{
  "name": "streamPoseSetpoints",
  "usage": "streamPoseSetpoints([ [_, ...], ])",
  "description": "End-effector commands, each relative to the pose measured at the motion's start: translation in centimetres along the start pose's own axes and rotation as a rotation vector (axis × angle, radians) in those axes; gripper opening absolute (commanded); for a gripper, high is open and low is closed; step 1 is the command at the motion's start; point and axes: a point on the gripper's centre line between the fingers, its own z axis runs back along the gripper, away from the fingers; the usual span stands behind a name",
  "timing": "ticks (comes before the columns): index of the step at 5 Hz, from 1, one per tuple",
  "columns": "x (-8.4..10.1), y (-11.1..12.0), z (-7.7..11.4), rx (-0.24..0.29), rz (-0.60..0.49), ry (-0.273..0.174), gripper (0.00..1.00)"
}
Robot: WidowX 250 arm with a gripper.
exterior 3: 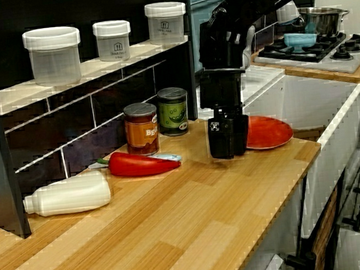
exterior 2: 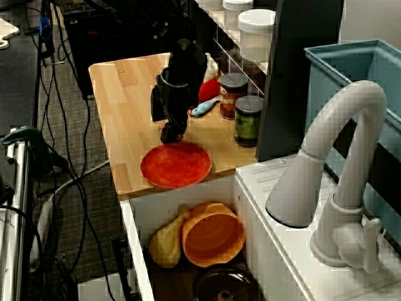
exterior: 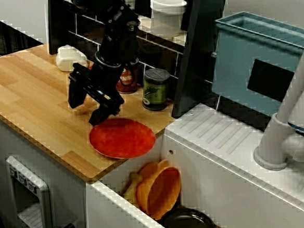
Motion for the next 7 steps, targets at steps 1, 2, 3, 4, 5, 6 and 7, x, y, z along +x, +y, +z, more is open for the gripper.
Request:
streamPoseSetpoints([
  [1, 0.1, 0.6, 3.3, -0.032, -0.023, 0.006, 1.00],
  [2, -0.6, 0.2, 3.3, -0.033, -0.038, 0.023, 1.00],
  [3, -1.1, -0.1, 3.2, -0.035, -0.042, 0.029, 1.00],
  [4, -1.9, -0.4, 3.0, -0.034, -0.047, 0.026, 1.00],
  [5, -2.7, -0.8, 2.8, -0.035, -0.050, 0.025, 1.00],
  [6, -3.1, -1.2, 2.4, -0.031, -0.051, 0.028, 1.00],
  [7, -3.5, -1.5, 2.5, -0.031, -0.056, 0.026, 1.00],
])
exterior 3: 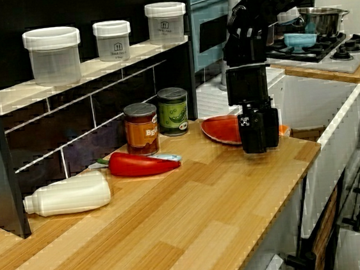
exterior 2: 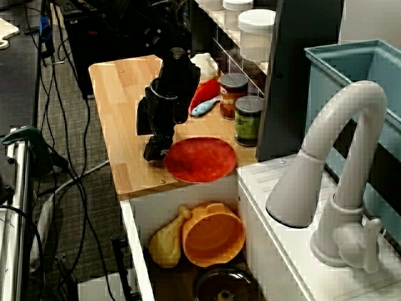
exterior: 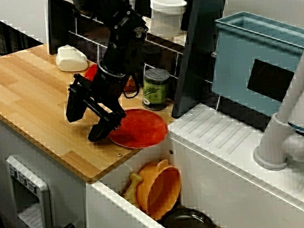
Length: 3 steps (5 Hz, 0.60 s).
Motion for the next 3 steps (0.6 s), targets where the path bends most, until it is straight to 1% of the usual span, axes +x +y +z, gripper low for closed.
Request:
streamPoseSetpoints([
  [1, -0.5, 0.8, 2.3, -0.013, -0.003, -0.067, 1.00],
  [2, -0.7, 1.6, 3.5, -0.026, -0.001, -0.068, 1.00],
  [3, -0.9, 2.7, 5.2, -0.039, 0.008, -0.098, 1.00],
])
